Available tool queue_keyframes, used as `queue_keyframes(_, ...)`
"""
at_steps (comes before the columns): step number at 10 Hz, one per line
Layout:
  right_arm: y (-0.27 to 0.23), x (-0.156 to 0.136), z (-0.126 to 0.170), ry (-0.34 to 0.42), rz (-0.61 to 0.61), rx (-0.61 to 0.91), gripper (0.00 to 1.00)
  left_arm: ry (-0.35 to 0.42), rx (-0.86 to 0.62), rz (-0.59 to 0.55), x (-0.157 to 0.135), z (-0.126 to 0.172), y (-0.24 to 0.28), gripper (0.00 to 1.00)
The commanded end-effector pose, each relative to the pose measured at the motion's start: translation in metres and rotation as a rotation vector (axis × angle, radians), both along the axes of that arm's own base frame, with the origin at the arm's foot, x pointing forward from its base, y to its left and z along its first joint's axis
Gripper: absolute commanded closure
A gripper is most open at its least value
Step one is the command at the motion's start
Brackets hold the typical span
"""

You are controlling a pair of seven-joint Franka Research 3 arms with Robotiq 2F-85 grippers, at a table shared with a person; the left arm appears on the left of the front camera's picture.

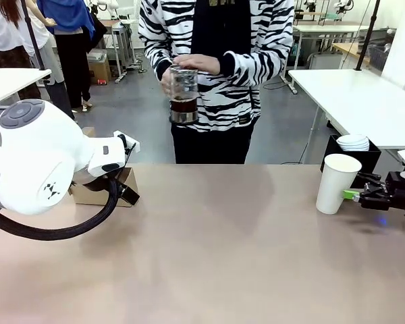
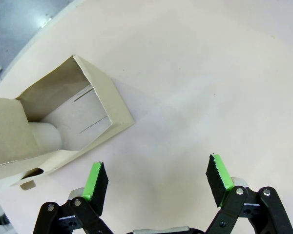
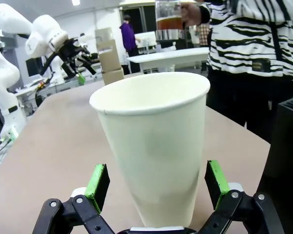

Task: Pour a drink into a cup and package it in a carrier.
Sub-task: Pick up the 600 ml Paper Cup and place it in the middle top area of the table.

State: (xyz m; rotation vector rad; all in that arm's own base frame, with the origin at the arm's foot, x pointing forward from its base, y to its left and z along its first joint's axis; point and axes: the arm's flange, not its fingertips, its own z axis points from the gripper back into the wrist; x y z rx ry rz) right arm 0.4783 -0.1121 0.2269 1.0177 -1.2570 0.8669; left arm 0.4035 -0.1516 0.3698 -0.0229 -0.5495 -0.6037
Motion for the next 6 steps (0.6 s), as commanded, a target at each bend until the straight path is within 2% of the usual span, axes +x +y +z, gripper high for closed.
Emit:
queue_keyframes(1, 0.015, 0.011, -0.007, -0.036, 0.010, 0.023, 0.00, 0.000, -0.002, -0.001, 0.000, 0.000, 0.000, 0.00)
queue_keyframes(6, 0.037, 0.029, -0.013, -0.031, 0.034, 0.027, 0.00, 0.000, -0.002, -0.001, 0.000, 0.000, 0.000, 0.00)
